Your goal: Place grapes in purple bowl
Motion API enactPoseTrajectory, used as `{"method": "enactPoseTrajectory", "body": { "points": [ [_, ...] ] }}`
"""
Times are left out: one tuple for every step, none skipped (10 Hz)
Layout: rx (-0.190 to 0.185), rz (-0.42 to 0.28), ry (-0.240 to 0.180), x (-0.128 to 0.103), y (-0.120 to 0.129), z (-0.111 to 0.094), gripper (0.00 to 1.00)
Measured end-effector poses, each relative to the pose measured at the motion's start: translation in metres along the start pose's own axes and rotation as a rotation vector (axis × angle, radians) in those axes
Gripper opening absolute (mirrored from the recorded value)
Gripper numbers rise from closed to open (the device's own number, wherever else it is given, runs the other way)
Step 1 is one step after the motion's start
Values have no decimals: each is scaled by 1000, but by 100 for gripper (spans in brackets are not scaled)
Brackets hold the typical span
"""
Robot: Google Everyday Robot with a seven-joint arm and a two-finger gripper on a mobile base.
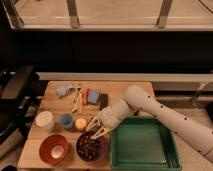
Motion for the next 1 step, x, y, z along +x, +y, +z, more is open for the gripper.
{"method": "enactPoseTrajectory", "body": {
  "points": [
    [0, 0, 1, 0, 0, 0, 80]
  ]
}}
